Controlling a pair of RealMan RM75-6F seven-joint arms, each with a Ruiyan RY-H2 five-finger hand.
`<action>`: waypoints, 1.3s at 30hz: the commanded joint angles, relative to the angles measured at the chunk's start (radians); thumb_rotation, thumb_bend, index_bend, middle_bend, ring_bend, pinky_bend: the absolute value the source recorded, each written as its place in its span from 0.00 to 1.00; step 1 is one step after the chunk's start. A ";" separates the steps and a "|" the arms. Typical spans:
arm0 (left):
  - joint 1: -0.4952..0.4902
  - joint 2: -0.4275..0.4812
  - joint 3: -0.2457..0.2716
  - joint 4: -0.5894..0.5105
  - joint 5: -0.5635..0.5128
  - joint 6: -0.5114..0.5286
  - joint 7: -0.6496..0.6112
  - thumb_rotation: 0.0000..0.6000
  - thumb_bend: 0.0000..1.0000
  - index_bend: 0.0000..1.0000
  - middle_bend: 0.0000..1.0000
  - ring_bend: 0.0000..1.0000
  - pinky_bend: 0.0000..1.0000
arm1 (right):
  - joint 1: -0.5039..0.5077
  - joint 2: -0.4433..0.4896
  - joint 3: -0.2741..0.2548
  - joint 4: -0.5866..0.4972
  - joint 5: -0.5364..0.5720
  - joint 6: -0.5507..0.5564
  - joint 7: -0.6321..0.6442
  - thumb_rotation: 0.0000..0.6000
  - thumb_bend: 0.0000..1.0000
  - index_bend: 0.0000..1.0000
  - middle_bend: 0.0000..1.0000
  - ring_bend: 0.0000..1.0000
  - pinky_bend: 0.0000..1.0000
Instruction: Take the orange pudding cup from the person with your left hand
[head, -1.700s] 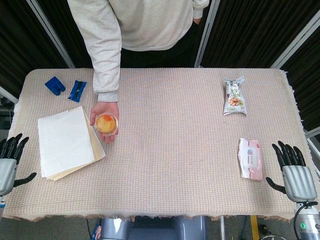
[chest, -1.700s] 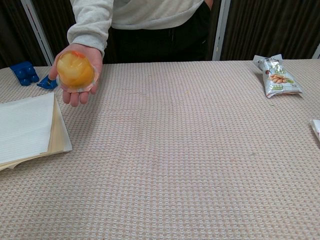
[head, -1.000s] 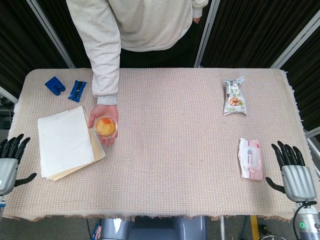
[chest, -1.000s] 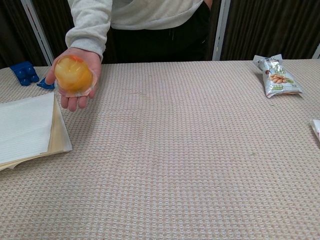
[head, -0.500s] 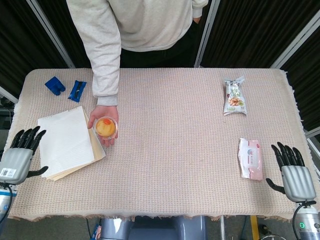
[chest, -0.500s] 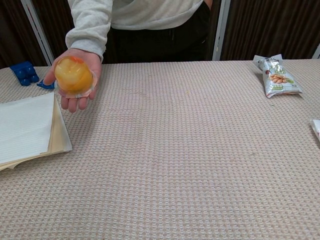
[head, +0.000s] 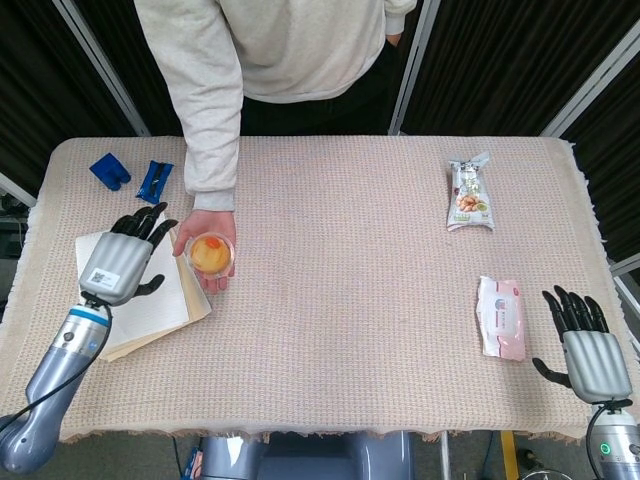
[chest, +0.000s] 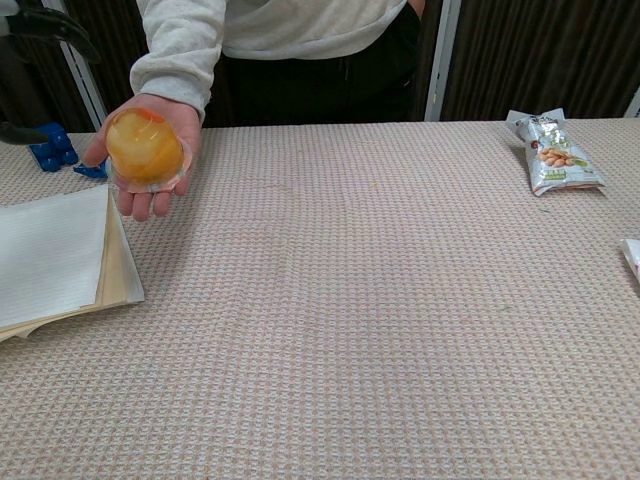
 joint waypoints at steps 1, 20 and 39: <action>-0.094 -0.050 -0.030 -0.020 -0.128 -0.037 0.119 1.00 0.29 0.19 0.08 0.13 0.22 | 0.000 0.001 0.000 0.000 0.002 -0.001 0.002 1.00 0.11 0.01 0.00 0.00 0.00; -0.279 -0.166 0.013 -0.072 -0.398 0.097 0.375 1.00 0.54 0.70 0.50 0.46 0.52 | -0.008 0.006 -0.002 -0.002 -0.001 0.012 0.012 1.00 0.12 0.02 0.00 0.00 0.00; -0.182 -0.047 0.067 -0.182 -0.151 0.189 0.180 1.00 0.66 0.81 0.59 0.54 0.60 | -0.011 0.007 0.000 -0.007 0.010 0.012 0.012 1.00 0.12 0.03 0.00 0.00 0.00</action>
